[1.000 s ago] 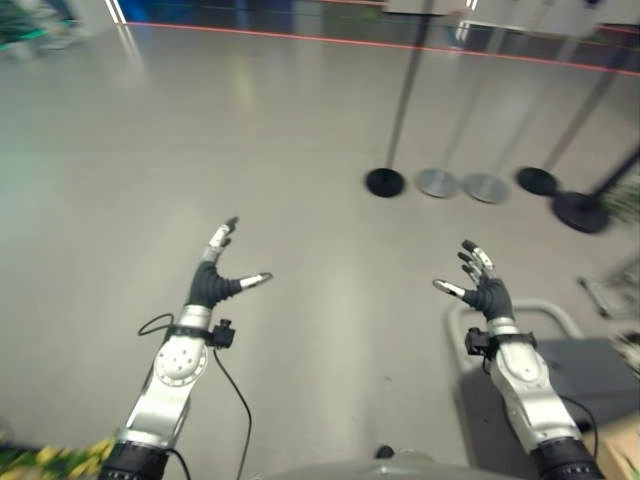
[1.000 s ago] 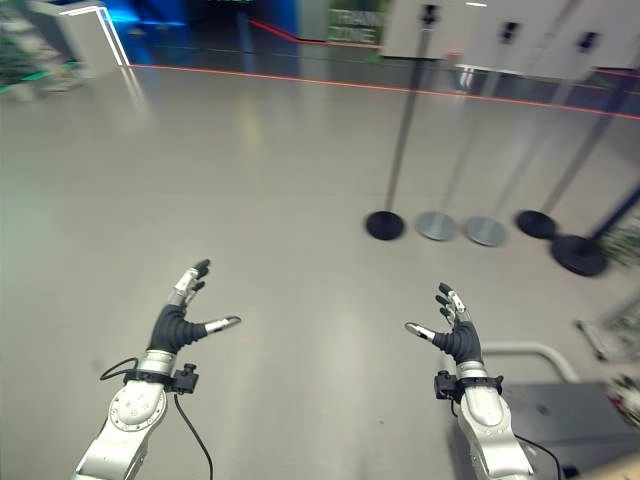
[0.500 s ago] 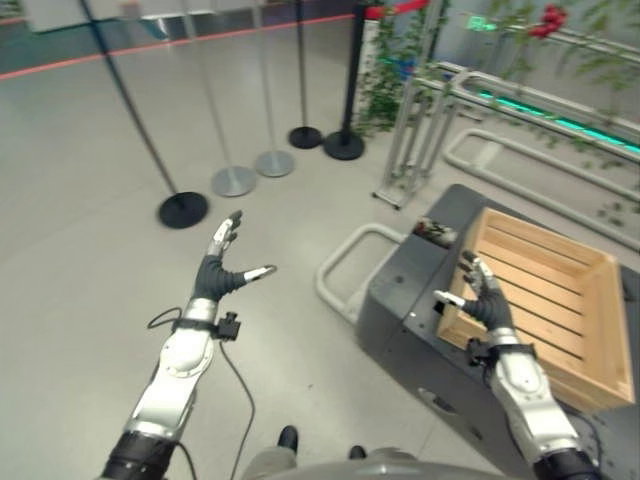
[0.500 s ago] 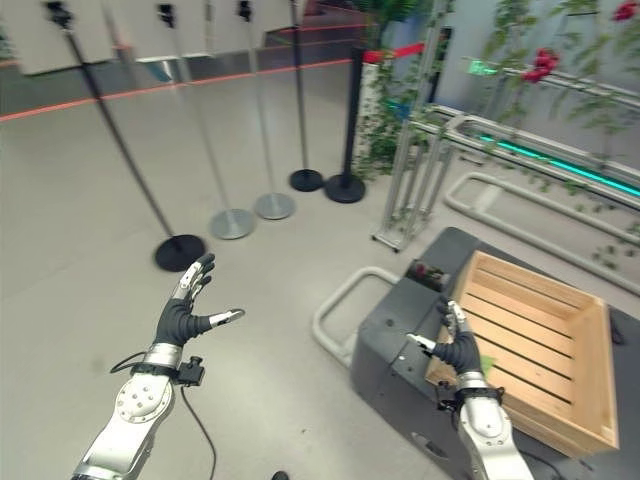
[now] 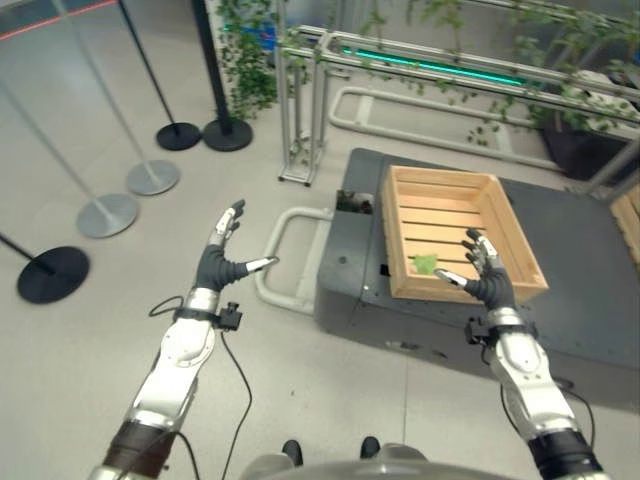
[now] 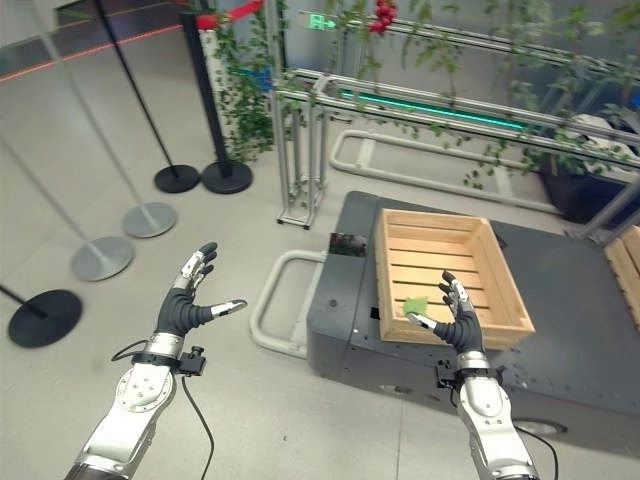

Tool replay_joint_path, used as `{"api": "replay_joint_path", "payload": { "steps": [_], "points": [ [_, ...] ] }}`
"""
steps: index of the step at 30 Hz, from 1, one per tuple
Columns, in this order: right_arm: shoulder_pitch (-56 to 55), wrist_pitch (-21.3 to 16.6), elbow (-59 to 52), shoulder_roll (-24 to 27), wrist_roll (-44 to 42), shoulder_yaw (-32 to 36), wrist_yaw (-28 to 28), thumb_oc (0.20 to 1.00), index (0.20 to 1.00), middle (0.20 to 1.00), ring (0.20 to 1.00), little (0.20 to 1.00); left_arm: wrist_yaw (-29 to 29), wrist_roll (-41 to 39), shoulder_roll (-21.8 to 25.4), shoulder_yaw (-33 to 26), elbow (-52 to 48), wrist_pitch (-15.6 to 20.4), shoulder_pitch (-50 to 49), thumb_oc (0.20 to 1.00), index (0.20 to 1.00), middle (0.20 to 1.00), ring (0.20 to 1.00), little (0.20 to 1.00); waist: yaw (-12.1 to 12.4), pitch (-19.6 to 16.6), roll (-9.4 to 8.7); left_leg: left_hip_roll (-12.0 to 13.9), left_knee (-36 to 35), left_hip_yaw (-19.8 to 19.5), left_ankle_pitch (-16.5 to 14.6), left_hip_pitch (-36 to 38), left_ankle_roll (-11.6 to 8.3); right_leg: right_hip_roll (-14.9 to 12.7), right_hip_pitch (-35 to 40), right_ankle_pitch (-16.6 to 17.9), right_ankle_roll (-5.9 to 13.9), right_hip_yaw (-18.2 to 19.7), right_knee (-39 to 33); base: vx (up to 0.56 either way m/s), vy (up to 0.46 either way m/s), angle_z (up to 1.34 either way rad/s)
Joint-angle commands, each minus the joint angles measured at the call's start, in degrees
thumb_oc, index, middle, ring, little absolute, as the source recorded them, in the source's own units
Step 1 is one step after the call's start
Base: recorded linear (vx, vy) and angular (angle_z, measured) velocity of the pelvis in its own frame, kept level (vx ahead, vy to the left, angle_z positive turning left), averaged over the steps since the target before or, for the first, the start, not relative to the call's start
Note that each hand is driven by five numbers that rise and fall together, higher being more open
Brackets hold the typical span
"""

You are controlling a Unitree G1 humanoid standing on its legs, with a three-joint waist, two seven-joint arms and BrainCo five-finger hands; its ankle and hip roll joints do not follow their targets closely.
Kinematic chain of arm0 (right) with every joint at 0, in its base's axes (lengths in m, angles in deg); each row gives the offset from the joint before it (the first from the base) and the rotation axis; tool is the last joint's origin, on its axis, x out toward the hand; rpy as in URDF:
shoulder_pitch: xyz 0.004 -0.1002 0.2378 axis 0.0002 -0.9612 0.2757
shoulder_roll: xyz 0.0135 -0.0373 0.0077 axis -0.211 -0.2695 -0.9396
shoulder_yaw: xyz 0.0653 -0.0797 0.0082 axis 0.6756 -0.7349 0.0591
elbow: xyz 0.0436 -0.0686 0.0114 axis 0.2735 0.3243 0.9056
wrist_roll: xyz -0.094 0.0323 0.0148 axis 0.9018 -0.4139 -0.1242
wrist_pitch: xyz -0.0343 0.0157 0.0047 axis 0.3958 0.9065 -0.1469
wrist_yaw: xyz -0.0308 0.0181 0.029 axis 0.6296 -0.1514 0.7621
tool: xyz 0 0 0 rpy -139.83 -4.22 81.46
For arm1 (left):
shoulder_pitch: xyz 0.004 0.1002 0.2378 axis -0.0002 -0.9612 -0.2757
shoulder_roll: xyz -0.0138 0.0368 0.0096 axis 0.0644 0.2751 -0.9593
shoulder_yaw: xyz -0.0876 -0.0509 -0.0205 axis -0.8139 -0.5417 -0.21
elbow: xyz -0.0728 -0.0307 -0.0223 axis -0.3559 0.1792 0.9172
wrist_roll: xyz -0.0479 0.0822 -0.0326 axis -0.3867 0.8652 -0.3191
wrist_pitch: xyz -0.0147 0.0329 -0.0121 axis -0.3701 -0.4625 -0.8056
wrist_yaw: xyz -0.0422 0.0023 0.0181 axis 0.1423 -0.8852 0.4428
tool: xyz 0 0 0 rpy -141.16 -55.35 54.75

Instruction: Pick up the fruits from the basket on one side to the basket on the other side

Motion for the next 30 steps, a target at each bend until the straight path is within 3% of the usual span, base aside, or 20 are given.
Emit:
{"api": "replay_joint_path", "payload": {
  "steps": [1,5,6,7,8,9,10,11,12,15,17,18,19,21,23,25,26,27,28,30],
  "points": [
    [3.03,-1.99,-1.77,0.05,1.67,3.93,1.78,1.0,1.0,1.0,1.0,1.0,-0.38,0.61,0.52,-1.59,-4.37,2.08,-0.13,1.0,1.0,1.0,1.0,1.0,-1.56,-2.49,0.22,1.46,-3.53,-6.06,3.4,-2.31,-2.02,1.54,2.24,-0.4,3.94,0.29,2.01,0.07,0.038,0.0],
    [2.53,-1.83,-0.87,0.04,1.5,5.01,3.55,1.0,1.0,1.0,1.0,1.0,-0.77,1.49,1.03,-2.25,-4.59,1.86,-1.23,1.0,1.0,1.0,1.0,1.0,-2.23,-2.7,0.51,1.13,-3.84,-5.41,2.54,-1.64,-1.58,1.39,2.86,0.49,4.41,1.38,0.74,0.05,0.065,-0.08],
    [2.38,-1.85,-1.13,0.04,1.74,5.21,3.63,1.0,1.0,1.0,1.0,1.0,-0.91,1.61,1.16,-2.35,-4.53,1.82,-1.19,1.0,1.0,1.0,1.0,1.0,-2.41,-2.33,0.7,1.19,-3.81,-5.41,2.36,-1.42,-1.31,1.55,1.68,0.63,4.51,1.98,2.79,-0.01,0.12,-0.16],
    [2.42,-1.86,-1.61,-0.16,2.22,5.55,3.89,1.0,1.0,1.0,1.0,1.0,-1.33,1.77,1.46,-2.63,-4.18,1.91,-1.14,1.0,1.0,1.0,1.0,1.0,-2.71,-1.32,1.08,1.59,-3.81,-4.84,1.84,-0.79,-0.71,1.74,-1.35,0.9,5.52,2.2,10.78,-0.04,0.094,-0.19],
    [2.61,-1.88,-1.56,-0.21,2.42,5.54,3.91,1.0,1.0,1.0,1.0,1.0,-1.62,2.12,1.61,-2.68,-3.92,1.97,-0.99,1.0,1.0,1.0,1.0,1.0,-3.07,-0.72,1.3,1.89,-3.95,-4.77,1.94,-0.54,-0.63,1.7,-3.84,2.99,6.73,2.33,14.13,-0.06,0.072,-0.34],
    [2.72,-1.88,-1.54,-0.19,2.44,5.54,3.92,1.0,1.0,1.0,1.0,1.0,-1.67,2.15,1.58,-2.69,-3.82,2.02,-0.87,1.0,1.0,1.0,1.0,1.0,-2.89,-0.91,1.22,1.78,-4.01,-4.55,2.03,-0.86,-0.56,1.57,-4.68,2.8,6.81,2.64,14.94,-0.02,0.051,-0.54],
    [3.09,-1.99,-1.33,-0.73,3.01,5.0,4.0,1.0,1.0,1.0,1.0,1.0,-2.27,3.16,1.95,-2.83,-3.25,2.07,-0.57,1.0,1.0,1.0,1.0,1.0,-3.54,0.71,1.86,2.29,-4.29,-4.11,1.46,0.93,-0.56,0.43,-8.14,7.33,9.39,1.09,20.6,0.0,0.038,-0.55],
    [3.11,-1.99,-1.33,-0.73,3.02,5.0,4.01,1.0,1.0,1.0,1.0,1.0,-2.27,3.17,1.95,-2.84,-3.23,2.07,-0.55,1.0,1.0,1.0,1.0,1.0,-3.53,0.73,1.83,2.26,-4.3,-4.09,1.47,0.94,-0.56,0.4,-8.18,7.28,9.39,1.12,20.69,0.14,0.012,-0.51],
    [2.64,-1.78,-1.33,-0.89,3.34,5.07,3.58,1.0,1.0,1.0,1.0,1.0,-2.06,3.19,2.08,-3.78,-3.46,2.32,-1.64,1.0,1.0,1.0,1.0,1.0,-3.74,1.09,2.48,2.75,-4.22,-3.57,0.84,2.54,-0.85,-2.82,-9.83,7.71,8.74,-1.24,18.25,0.2,-0.057,-0.24],
    [1.33,-2.1,-0.9,-0.94,2.65,5.94,4.33,1.0,1.0,1.0,1.0,1.0,-2.43,2.14,1.9,-5.54,-3.43,2.62,-2.73,1.0,1.0,1.0,1.0,1.0,-4.21,0.95,2.27,3.07,-3.35,-4.35,-0.51,3.67,-2.41,-6.28,-10.04,7.27,6.58,-2.73,5.93,0.27,-0.175,-0.16],
    [1.04,-2.12,-1.19,-0.5,3.33,6.15,4.73,1.0,1.0,1.0,1.0,1.0,-2.88,2.02,2.46,-6.23,-3.01,2.67,-2.2,1.0,1.0,1.0,1.0,1.0,-5.11,1.23,2.4,4.53,-2.28,-6.05,-1.84,4.65,-3.98,-8.97,-10.57,10.89,7.25,0.84,0.74,0.24,-0.245,0.02],
    [1.07,-2.1,-1.21,-0.5,3.37,6.13,4.75,1.0,1.0,1.0,1.0,1.0,-2.88,2.01,2.44,-6.25,-2.99,2.67,-2.18,1.0,1.0,1.0,1.0,1.0,-5.1,1.28,2.45,4.54,-2.08,-6.03,-2.04,4.64,-3.95,-8.94,-10.35,11.09,7.37,0.86,0.39,0.26,-0.327,0.34],
    [0.9,-1.84,-1.68,-0.06,4.63,6.37,4.96,1.0,1.0,1.0,1.0,1.0,-3.32,2.01,2.52,-6.52,-2.47,2.89,-1.76,1.0,1.0,1.0,1.0,1.0,-5.16,1.22,2.44,6.18,-1.41,-6.8,-2.95,5.56,-5.17,-12.17,-10.25,13.02,8.36,2.16,-0.73,0.24,-0.331,0.5],
    [1.05,-1.92,-1.98,0.34,5.06,6.61,5.0,1.0,1.0,1.0,1.0,1.0,-3.77,2.09,2.72,-7.24,-2.26,3.08,-1.77,1.0,1.0,1.0,1.0,1.0,-4.87,0.64,2.05,7.1,-0.4,-7.42,-4.33,6.06,-6.45,-14.61,-8.52,13.95,8.89,1.41,-3.02,0.28,-0.438,0.71],
    [1.41,-1.95,-2.04,0.49,5.26,6.44,5.23,1.0,1.0,1.0,1.0,1.0,-4.01,1.88,2.66,-7.22,-2.29,3.2,-1.84,1.0,1.0,1.0,1.0,1.0,-4.89,0.44,2.03,7.6,0.53,-7.93,-5.05,5.83,-7.02,-15.58,-8.06,14.53,9.1,1.68,-4.05,0.21,-0.374,0.49],
    [2.73,-1.86,-2.77,1.4,5.92,5.67,5.53,1.0,1.0,1.0,1.0,1.0,-5.36,1.06,2.61,-7.87,-1.75,3.14,-1.57,1.0,1.0,1.0,1.0,1.0,-4.65,0.76,1.74,11.81,3.14,-8.45,-6.68,6.86,-9.68,-17.16,-10.08,15.25,9.56,4.22,-1.63,0.3,-0.622,0.34],
    [2.6,-1.87,-3.6,1.61,5.61,5.44,4.75,1.0,1.0,1.0,1.0,1.0,-5.55,0.62,2.47,-8.16,-1.74,3.27,-1.45,1.0,1.0,1.0,1.0,1.0,-4.34,0.56,1.6,13.39,3.81,-8.48,-6.81,7.17,-10.69,-16.15,-9.63,11.86,9.56,3.96,-0.44,0.15,-0.338,0.09],
    [2.53,-1.83,-3.67,1.62,5.57,5.45,4.68,1.0,1.0,1.0,1.0,1.0,-5.53,0.58,2.47,-8.17,-1.78,3.25,-1.51,1.0,1.0,1.0,1.0,1.0,-4.48,0.63,1.85,13.74,3.89,-8.63,-6.97,7.26,-10.85,-15.92,-9.55,11.34,9.56,3.75,0.06,0.19,-0.529,0.0],
    [3.24,-1.77,-3.69,3.31,6.38,4.51,3.4,1.0,1.0,1.0,1.0,1.0,-5.11,-0.54,1.51,-8.22,-1.6,3.57,-1.86,1.0,1.0,1.0,1.0,1.0,-4.09,0.35,2.22,16.75,5.78,-9.67,-2.96,7.39,-12.0,-13.46,-9.37,7.67,9.56,3.41,3.39,0.17,-0.511,0.1],
    [4.05,-1.97,-3.77,4.5,5.64,3.66,2.99,1.0,1.0,1.0,1.0,1.0,-5.14,-2.12,0.54,-8.3,-1.36,3.74,-1.62,1.0,1.0,1.0,1.0,1.0,-4.22,0.87,3.19,19.62,10.27,-12.25,7.39,5.19,-11.92,-10.21,-10.33,4.19,7.08,2.57,9.71,0.16,-0.467,0.32]
  ]
}}
